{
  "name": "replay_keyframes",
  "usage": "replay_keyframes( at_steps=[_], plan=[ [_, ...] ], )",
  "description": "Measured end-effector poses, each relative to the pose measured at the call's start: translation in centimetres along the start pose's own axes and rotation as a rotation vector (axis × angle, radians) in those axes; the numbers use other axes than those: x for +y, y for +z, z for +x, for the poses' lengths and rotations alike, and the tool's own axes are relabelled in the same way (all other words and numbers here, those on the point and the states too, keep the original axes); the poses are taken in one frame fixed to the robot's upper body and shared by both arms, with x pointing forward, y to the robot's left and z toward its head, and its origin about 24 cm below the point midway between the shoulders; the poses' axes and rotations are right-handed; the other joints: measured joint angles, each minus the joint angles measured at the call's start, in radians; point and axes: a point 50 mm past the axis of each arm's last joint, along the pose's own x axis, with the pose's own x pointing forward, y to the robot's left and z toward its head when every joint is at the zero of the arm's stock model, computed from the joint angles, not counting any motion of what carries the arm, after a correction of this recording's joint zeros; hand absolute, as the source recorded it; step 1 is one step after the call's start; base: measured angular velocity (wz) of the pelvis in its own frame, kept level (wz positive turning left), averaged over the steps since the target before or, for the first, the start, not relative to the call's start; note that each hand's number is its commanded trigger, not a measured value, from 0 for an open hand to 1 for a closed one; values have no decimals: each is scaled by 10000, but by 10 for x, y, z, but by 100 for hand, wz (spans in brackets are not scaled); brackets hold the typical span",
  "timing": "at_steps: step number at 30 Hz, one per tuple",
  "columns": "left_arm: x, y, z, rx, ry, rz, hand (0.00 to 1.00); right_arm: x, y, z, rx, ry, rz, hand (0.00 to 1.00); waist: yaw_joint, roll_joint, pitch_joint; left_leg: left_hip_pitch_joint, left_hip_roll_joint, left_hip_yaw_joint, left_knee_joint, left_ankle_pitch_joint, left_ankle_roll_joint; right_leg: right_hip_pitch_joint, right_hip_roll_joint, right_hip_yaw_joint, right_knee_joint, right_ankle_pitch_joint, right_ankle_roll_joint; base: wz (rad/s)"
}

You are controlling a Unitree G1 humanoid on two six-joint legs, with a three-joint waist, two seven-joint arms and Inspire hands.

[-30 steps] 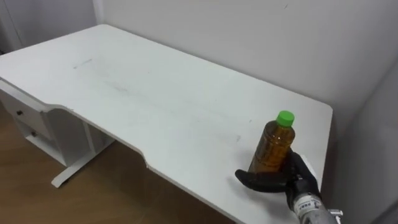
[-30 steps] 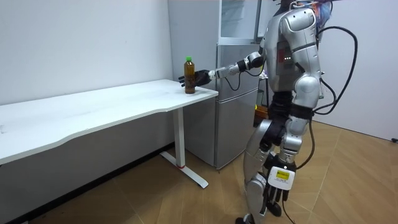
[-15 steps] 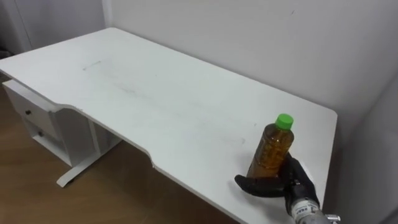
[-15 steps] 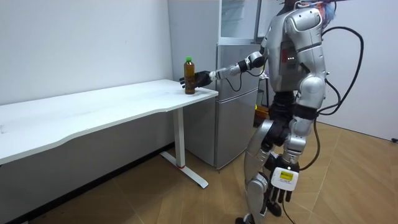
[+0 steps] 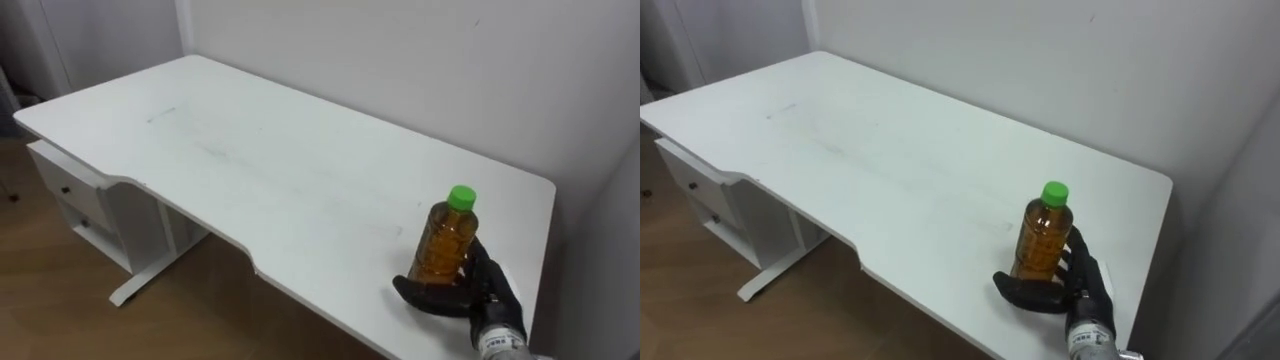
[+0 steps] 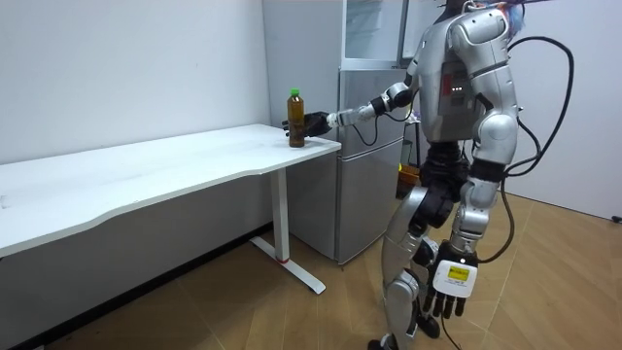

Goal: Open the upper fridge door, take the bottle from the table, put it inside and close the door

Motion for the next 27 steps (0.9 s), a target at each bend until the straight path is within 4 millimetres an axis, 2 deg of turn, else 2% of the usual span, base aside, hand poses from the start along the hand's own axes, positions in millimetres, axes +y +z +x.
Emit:
replay_keyframes(
  at_steps=[13,14,15,24,25,26,27],
  plan=[
    [-1,2,0,-155,159,-400,0,1,-11,-3,-32,-343,-409,0,67,66,43,161,-37,-71,-26,9,8,255,17,-57,-163,-10,15,1],
    [-1,2,0,-166,156,-393,0,2,-11,-3,-39,-336,-425,0,65,66,42,166,-37,-72,-39,10,8,257,15,-63,-168,-11,16,0],
    [-1,2,0,-198,150,-366,0,2,-10,-3,-121,-324,-626,0,69,8,2,167,-39,-74,-51,10,8,244,13,-59,-171,-12,17,0],
    [-1,2,0,-235,97,-386,0,11,-11,-6,-298,-377,-1080,0,71,-45,-34,210,-47,-77,-56,15,7,240,16,-52,-162,-12,19,0],
    [-1,2,0,-233,69,-385,0,11,-11,-6,-301,-410,-1094,22,75,-48,-37,209,-47,-78,-60,15,7,240,16,-52,-163,-12,19,0],
    [-1,2,0,-229,59,-385,0,11,-11,-6,-302,-424,-1107,95,76,-50,-37,209,-47,-78,-61,14,7,239,16,-52,-163,-12,19,0],
    [-1,2,0,-229,42,-384,0,12,-11,-6,-309,-449,-1116,100,78,-52,-38,208,-48,-77,-62,15,7,239,16,-51,-163,-12,19,0]
  ],
)
